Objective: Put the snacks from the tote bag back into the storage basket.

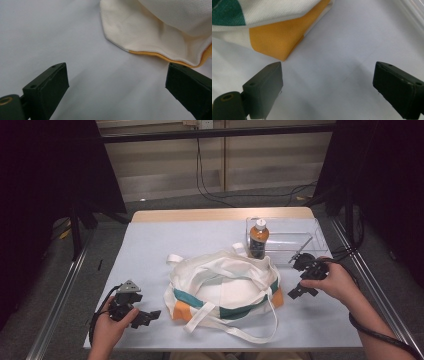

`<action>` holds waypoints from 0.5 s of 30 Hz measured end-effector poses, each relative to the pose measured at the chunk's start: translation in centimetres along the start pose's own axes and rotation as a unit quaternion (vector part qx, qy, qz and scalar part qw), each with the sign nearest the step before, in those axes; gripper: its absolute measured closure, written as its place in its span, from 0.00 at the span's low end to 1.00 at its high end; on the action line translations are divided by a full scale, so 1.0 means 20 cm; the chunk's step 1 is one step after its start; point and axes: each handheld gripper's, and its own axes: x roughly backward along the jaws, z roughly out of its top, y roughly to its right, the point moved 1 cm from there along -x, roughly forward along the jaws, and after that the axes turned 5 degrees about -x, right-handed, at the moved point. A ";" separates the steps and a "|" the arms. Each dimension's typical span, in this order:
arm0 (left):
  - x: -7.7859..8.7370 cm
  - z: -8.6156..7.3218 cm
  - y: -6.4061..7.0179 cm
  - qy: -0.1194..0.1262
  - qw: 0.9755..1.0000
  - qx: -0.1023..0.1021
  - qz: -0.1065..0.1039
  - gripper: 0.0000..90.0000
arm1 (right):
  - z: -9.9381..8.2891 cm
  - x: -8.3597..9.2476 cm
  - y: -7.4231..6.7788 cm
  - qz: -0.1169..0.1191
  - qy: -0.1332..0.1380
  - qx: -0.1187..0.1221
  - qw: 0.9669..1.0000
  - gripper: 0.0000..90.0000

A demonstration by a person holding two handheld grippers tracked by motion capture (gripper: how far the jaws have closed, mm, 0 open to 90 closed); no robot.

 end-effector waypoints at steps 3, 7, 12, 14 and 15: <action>0.00 0.00 0.00 -0.003 1.000 -0.002 0.000 0.05 | -0.01 -0.01 0.00 0.004 0.005 -0.002 1.000 0.10; 0.00 0.00 0.00 -0.004 1.000 -0.001 0.000 0.05 | -0.03 -0.03 0.00 0.003 0.007 -0.004 1.000 0.10; 0.00 0.00 0.00 -0.002 1.000 -0.001 0.001 0.05 | -0.04 -0.04 -0.01 0.005 0.013 -0.005 1.000 0.10; 0.00 0.00 0.00 0.000 1.000 -0.001 0.001 0.05 | -0.05 -0.05 -0.01 0.007 0.015 -0.008 1.000 0.10; 0.00 0.00 0.00 -0.002 1.000 -0.001 0.001 0.05 | -0.05 -0.05 -0.01 0.009 0.016 -0.011 1.000 0.10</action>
